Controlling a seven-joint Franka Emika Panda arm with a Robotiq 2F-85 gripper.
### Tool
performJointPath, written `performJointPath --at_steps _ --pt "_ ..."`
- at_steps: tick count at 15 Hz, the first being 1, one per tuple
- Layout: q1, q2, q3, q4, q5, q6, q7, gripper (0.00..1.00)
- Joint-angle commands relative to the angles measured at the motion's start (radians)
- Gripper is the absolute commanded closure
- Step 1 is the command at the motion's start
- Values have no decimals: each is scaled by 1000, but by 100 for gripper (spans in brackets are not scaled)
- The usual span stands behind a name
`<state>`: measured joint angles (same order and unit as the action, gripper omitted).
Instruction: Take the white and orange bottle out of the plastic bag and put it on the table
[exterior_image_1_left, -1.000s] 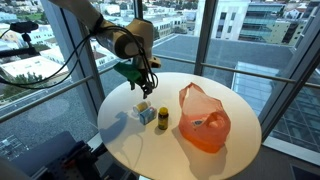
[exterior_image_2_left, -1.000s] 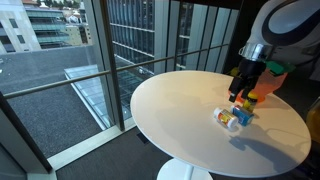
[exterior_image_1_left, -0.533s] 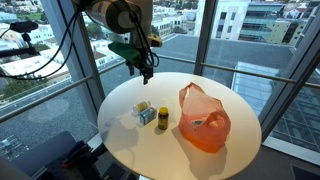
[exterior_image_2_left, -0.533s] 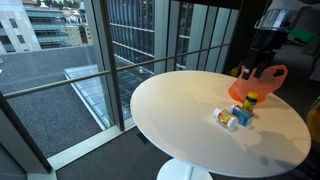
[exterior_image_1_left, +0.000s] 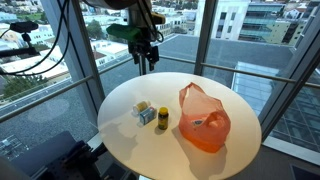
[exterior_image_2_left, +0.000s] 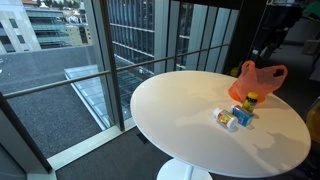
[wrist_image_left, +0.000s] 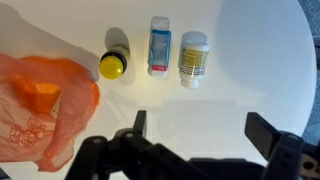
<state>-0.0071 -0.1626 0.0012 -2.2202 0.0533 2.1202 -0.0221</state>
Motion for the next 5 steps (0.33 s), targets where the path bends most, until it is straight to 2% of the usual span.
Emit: performJointPath --at_steps 1,5 --pt "3 1 -3 0 -1 -3 0 0" --pt "5 5 -2 -3 -1 -3 0 0"
